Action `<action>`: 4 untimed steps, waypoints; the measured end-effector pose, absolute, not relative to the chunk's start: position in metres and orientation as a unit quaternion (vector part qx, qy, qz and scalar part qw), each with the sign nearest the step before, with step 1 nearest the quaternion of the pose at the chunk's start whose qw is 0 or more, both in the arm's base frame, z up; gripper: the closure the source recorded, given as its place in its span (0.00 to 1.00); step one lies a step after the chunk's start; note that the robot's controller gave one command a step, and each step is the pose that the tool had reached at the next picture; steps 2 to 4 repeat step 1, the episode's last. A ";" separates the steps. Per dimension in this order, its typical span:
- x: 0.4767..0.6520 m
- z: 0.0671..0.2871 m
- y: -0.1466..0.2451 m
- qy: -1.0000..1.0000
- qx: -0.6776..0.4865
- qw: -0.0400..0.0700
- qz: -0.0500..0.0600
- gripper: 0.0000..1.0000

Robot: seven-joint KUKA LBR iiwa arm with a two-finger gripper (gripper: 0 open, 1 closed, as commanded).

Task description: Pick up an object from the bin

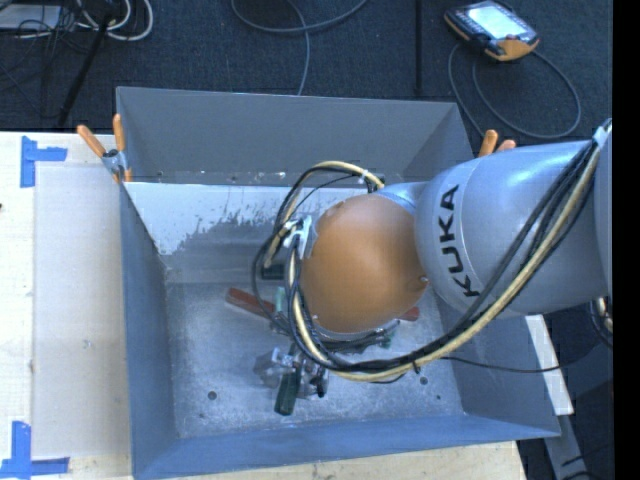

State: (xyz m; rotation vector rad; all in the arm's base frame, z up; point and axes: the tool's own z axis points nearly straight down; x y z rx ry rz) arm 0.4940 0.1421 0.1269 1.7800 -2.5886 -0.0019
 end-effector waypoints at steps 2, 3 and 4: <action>0.493 0.141 0.142 -0.824 0.566 0.003 -0.002 1.00; 0.493 0.141 0.142 -0.824 0.566 0.003 -0.002 1.00; 0.493 0.141 0.142 -0.824 0.566 0.003 -0.002 1.00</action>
Offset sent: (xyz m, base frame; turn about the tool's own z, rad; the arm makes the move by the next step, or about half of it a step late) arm 0.0001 0.0001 0.0602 0.0000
